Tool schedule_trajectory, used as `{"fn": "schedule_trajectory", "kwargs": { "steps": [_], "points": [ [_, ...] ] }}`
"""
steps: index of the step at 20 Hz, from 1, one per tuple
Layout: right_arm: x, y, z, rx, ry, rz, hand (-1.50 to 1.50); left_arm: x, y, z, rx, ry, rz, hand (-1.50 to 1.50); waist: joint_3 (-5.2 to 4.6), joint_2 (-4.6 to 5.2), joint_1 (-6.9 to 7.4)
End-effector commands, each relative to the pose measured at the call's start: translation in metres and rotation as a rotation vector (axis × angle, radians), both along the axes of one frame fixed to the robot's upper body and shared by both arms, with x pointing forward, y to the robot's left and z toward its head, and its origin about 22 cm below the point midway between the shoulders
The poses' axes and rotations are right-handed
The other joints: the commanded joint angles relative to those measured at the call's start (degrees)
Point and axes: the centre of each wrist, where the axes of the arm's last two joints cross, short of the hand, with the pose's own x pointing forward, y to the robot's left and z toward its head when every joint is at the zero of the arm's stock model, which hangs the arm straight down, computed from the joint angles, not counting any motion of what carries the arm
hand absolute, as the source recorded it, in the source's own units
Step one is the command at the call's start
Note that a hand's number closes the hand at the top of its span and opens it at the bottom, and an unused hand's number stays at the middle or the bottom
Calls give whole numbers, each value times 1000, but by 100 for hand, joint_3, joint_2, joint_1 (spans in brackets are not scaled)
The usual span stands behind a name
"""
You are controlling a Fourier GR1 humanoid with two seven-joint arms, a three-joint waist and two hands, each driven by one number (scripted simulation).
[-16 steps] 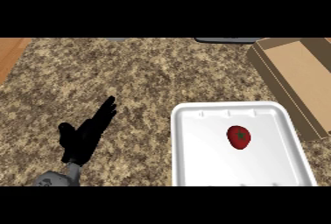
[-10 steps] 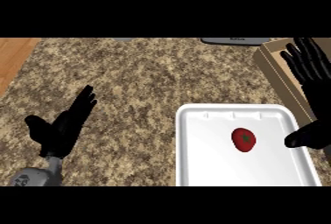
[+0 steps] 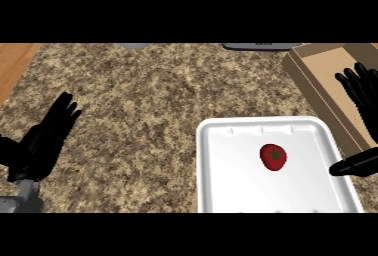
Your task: Pick the tomato from the tray and place it in the cardboard box
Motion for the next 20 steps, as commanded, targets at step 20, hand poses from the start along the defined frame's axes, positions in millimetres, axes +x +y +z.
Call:
{"fn": "schedule_trajectory", "kwargs": {
  "steps": [20],
  "points": [
    [-16,85,71,-1249,83,103,-150,-17,9,-3,-5,7,28,0,-21,-37,-98]
  ]
}}
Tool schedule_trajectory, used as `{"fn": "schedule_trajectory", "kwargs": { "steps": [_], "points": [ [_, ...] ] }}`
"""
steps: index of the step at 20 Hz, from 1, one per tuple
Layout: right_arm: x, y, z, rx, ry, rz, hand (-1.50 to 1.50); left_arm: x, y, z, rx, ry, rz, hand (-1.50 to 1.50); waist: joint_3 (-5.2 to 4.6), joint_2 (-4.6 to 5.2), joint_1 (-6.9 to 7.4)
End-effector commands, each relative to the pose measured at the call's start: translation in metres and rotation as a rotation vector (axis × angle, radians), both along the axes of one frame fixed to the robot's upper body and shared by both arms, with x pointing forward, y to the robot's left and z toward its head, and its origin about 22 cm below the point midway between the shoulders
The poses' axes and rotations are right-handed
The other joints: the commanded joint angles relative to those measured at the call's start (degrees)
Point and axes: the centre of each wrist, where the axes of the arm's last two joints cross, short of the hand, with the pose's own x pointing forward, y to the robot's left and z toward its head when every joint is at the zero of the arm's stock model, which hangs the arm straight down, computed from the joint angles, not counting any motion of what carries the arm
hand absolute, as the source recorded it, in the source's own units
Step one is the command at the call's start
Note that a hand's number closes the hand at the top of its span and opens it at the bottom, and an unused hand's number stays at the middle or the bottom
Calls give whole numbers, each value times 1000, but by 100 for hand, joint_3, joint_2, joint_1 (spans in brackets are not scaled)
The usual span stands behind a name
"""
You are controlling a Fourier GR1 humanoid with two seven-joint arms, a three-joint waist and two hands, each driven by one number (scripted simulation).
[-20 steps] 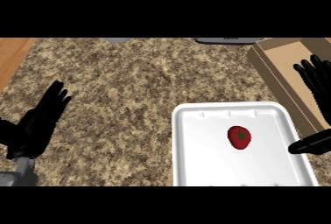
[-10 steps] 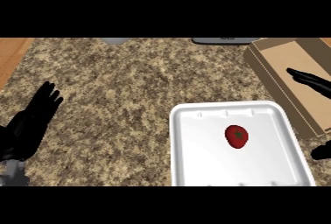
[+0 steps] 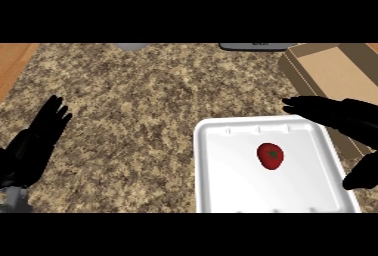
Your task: Pick the tomato from the tray and place it in the cardboard box
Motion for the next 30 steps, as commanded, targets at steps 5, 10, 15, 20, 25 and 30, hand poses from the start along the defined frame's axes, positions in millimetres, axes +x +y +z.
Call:
{"fn": "schedule_trajectory", "kwargs": {
  "steps": [5,10,15,20,25,30],
  "points": [
    [5,30,1,-135,107,-60,-150,8,-6,3,4,2,3,0,5,8,-32],
    [2,26,-17,-207,139,-50,-150,3,10,4,16,18,3,0,7,9,-27],
    [-6,18,-37,-215,139,-50,-150,9,-9,22,2,-4,27,0,10,5,-55],
    [3,30,-51,-171,132,-44,-150,13,6,-11,2,10,9,0,8,13,-48],
    [5,48,-57,-148,91,-29,-150,-8,-12,6,-8,-5,3,0,9,5,-25],
    [9,33,-43,-186,73,-16,-150,-8,-9,4,-2,-6,-1,0,8,6,-34]
  ]
}}
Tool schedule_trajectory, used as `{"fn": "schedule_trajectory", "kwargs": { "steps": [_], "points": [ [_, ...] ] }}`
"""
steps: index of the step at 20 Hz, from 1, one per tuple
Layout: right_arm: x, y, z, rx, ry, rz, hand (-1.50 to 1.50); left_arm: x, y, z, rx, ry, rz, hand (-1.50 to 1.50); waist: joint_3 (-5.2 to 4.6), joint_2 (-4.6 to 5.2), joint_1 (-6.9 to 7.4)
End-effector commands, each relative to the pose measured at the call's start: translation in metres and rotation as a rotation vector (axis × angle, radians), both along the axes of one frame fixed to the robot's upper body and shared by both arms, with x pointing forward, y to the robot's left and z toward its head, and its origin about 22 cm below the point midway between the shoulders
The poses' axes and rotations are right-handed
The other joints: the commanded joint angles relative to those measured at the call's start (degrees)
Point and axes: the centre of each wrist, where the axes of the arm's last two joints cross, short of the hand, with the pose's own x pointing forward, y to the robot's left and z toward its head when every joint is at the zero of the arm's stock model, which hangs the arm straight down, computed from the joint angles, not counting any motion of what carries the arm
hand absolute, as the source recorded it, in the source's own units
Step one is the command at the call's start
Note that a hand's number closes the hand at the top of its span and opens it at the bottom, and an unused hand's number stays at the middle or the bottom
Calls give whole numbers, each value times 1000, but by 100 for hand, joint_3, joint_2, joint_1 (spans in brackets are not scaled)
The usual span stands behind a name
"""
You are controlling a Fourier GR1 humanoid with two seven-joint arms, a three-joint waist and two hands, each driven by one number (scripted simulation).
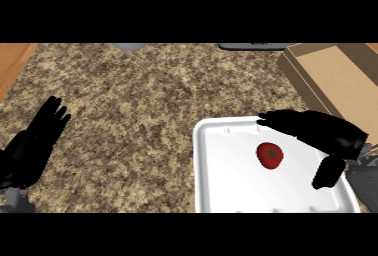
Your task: Pick the tomato from the tray and place it in the cardboard box
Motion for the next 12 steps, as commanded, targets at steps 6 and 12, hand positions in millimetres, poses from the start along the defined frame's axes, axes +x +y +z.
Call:
{"fn": "schedule_trajectory", "kwargs": {
  "steps": [6,12],
  "points": [
    [-20,15,-15,-65,-11,-6,-150,-19,-3,6,14,-2,1,0,1,-10,2],
    [-2,27,-27,-115,-10,-13,-150,6,7,16,6,6,5,0,0,0,-2]
  ]
}}
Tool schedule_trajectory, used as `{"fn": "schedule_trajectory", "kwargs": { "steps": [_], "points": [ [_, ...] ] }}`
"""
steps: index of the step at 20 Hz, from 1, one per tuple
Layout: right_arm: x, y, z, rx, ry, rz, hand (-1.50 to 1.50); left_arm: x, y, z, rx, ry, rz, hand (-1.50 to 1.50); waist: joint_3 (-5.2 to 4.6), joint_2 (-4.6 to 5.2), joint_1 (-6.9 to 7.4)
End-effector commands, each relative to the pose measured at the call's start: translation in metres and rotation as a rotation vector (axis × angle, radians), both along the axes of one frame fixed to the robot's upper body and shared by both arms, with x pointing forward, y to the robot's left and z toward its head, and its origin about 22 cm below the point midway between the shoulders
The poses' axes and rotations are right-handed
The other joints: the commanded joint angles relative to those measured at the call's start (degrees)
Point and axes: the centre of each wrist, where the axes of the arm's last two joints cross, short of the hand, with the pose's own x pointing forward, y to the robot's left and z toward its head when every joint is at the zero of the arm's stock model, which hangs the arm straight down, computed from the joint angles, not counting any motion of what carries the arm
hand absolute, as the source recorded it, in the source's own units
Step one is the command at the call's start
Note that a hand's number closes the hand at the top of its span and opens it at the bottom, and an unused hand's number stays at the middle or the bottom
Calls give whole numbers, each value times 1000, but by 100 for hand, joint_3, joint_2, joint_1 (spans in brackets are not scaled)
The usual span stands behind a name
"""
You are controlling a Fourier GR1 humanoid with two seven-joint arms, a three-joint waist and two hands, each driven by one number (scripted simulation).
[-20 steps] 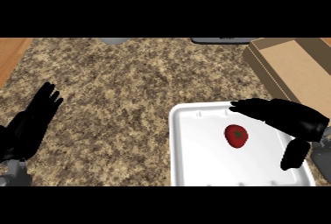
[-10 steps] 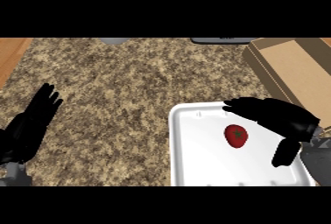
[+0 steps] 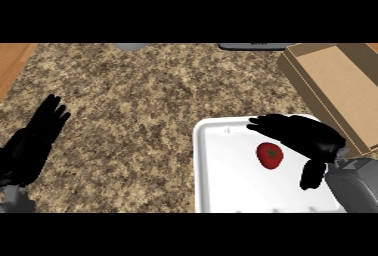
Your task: Pick the tomato from the tray and place it in the cardboard box
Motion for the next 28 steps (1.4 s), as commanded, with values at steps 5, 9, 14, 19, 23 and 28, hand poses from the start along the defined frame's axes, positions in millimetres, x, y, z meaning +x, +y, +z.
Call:
{"fn": "schedule_trajectory", "kwargs": {
  "steps": [5,9,14,19,23,28],
  "points": [
    [-18,4,-5,-48,-4,-24,-150,-1,12,8,2,-11,0,0,0,-6,-18],
    [7,3,-8,-86,-3,-20,-150,6,-4,0,14,13,-13,0,0,2,-1],
    [14,4,-49,-87,25,-9,-150,-11,-8,-23,-2,-4,-6,0,1,6,19],
    [8,11,-41,-117,19,-12,-150,9,-4,4,6,-9,1,0,0,1,-9],
    [6,8,-43,-127,28,-36,-150,-12,19,-10,-7,-14,-6,0,-1,-2,-6],
    [6,5,-65,-131,27,-26,-150,-16,-7,-8,5,-11,1,0,1,-2,5]
  ]
}}
